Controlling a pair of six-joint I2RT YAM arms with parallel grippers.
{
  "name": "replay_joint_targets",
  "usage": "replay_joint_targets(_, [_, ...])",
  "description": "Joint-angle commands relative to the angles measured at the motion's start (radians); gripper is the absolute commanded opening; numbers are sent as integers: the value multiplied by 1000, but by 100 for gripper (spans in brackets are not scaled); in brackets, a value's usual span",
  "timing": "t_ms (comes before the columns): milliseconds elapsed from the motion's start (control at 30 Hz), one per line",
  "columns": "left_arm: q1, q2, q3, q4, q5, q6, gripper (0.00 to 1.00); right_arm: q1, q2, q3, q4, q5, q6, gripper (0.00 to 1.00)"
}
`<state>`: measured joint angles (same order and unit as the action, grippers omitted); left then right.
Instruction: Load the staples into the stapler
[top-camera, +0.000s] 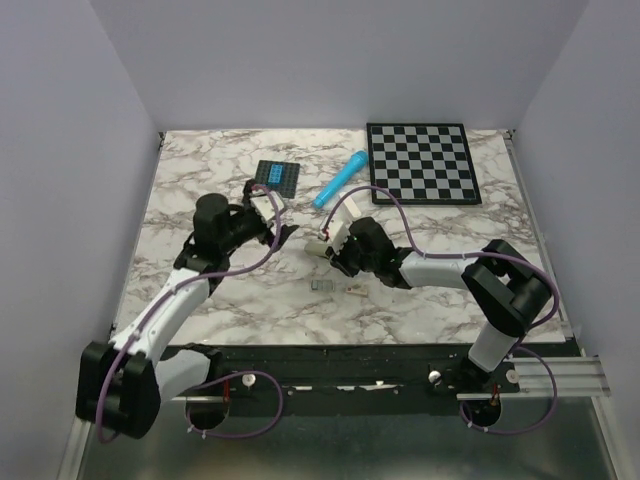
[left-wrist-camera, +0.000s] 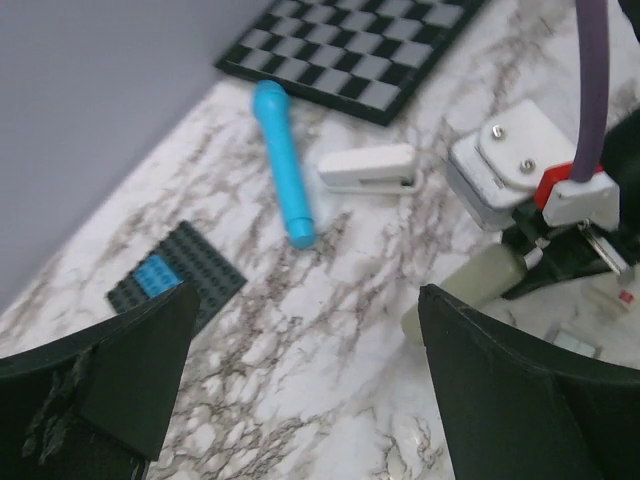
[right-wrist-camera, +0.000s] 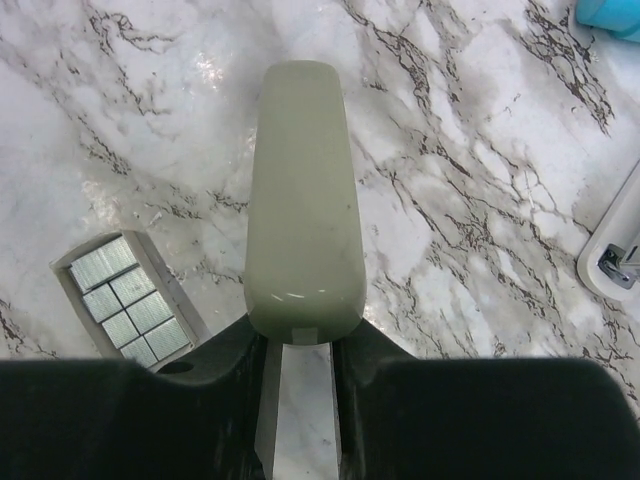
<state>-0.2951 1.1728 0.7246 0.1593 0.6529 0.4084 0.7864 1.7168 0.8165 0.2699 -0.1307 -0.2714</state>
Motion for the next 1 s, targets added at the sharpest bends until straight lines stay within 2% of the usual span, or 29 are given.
replay_joint_targets(0, [-1, -252, -102, 223, -387, -230, 99, 7, 0, 24, -20, 34, 21, 32])
replay_joint_targets(33, [-1, -339, -119, 192, -439, -253, 99, 7, -3, 24, -24, 43, 27, 33])
replay_joint_targets(100, [-1, -419, -131, 142, -585, -290, 99, 7, -23, 18, -38, 45, 35, 38])
replay_joint_targets(133, [-1, -497, -139, 88, -620, -302, 99, 7, -34, 15, -41, 48, 40, 40])
replay_joint_targets(300, [-1, -691, -169, -47, -775, -379, 99, 7, -80, 35, -138, 45, 51, 54])
replay_joint_targets(467, [-1, -858, -215, -147, -765, -405, 99, 7, -138, 68, -250, 48, 66, 63])
replay_joint_targets(533, [-1, -918, -253, -142, -742, -449, 99, 7, -141, 133, -374, 43, 51, 63])
replay_joint_targets(700, [-1, -990, -269, -145, -734, -480, 99, 7, -86, 283, -604, 48, 23, 63])
replay_joint_targets(967, [-1, -1062, -271, -158, -756, -477, 99, 8, 47, 513, -825, 63, 15, 63])
